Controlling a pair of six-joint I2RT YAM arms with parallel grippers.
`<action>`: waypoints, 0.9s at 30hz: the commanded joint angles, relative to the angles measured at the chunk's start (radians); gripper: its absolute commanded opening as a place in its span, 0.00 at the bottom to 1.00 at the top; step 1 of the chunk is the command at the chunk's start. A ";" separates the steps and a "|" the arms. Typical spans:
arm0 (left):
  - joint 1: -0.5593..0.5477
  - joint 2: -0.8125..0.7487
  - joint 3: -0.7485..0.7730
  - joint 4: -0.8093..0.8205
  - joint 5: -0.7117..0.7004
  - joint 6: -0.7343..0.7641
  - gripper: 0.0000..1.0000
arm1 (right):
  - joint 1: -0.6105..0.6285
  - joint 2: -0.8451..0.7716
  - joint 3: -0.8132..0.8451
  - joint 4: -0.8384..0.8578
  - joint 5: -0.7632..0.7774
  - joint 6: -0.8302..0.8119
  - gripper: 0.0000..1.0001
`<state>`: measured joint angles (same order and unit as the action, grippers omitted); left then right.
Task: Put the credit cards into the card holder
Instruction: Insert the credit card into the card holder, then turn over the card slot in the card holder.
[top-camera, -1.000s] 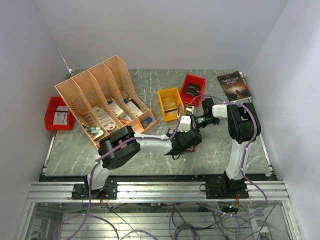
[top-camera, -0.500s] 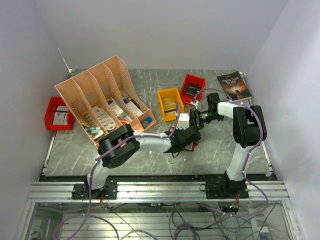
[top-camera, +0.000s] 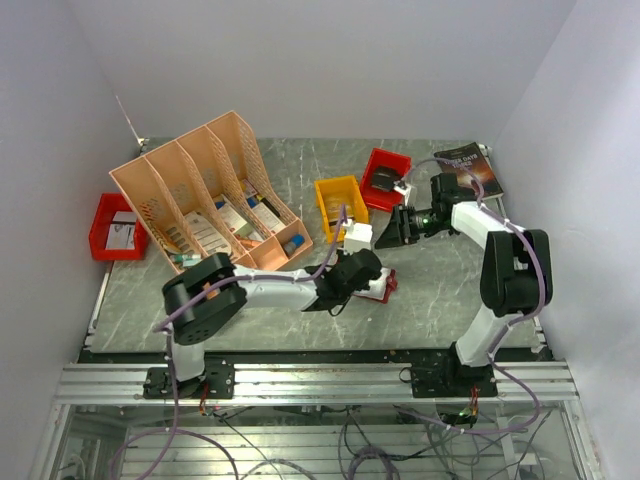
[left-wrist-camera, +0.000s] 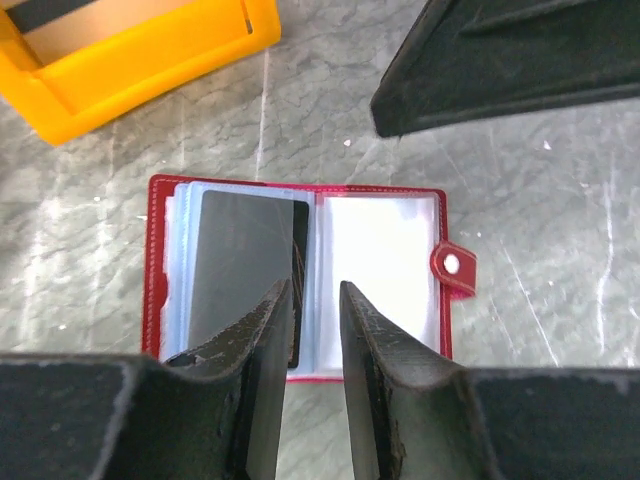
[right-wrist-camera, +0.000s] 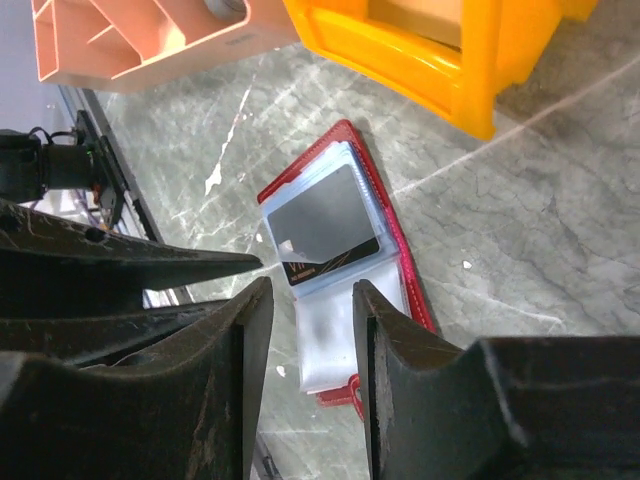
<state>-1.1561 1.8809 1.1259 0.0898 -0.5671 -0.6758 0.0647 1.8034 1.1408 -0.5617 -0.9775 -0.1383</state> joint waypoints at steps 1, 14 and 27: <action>0.015 -0.125 -0.104 0.136 0.058 0.110 0.37 | -0.011 -0.125 -0.048 0.076 0.024 -0.040 0.37; 0.202 -0.304 -0.339 0.156 0.277 0.051 0.36 | 0.021 -0.444 -0.282 0.140 -0.153 -0.593 0.00; 0.229 -0.117 -0.251 0.068 0.328 0.063 0.22 | 0.181 -0.456 -0.360 0.055 0.087 -1.000 0.00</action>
<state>-0.9302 1.7336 0.8410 0.1741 -0.2802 -0.6170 0.2085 1.3590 0.7918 -0.5892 -0.9836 -1.1488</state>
